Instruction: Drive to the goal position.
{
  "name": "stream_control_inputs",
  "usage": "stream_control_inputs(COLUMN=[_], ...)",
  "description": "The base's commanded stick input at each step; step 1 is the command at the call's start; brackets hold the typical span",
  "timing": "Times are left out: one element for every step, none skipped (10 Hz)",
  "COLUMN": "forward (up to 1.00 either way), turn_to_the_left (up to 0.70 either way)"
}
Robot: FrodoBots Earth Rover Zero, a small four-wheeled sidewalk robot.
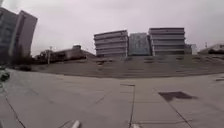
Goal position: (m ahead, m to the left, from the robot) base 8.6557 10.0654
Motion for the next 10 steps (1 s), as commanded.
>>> stream_control_inputs(forward=[0.7,0.7,0.7,0.7,0.7,0.7,0.7,0.7,0.7,0.7], turn_to_the_left=[0.0,0.0,0.0,0.02,0.07,0.35,0.35,0.35,0.35,0.26])
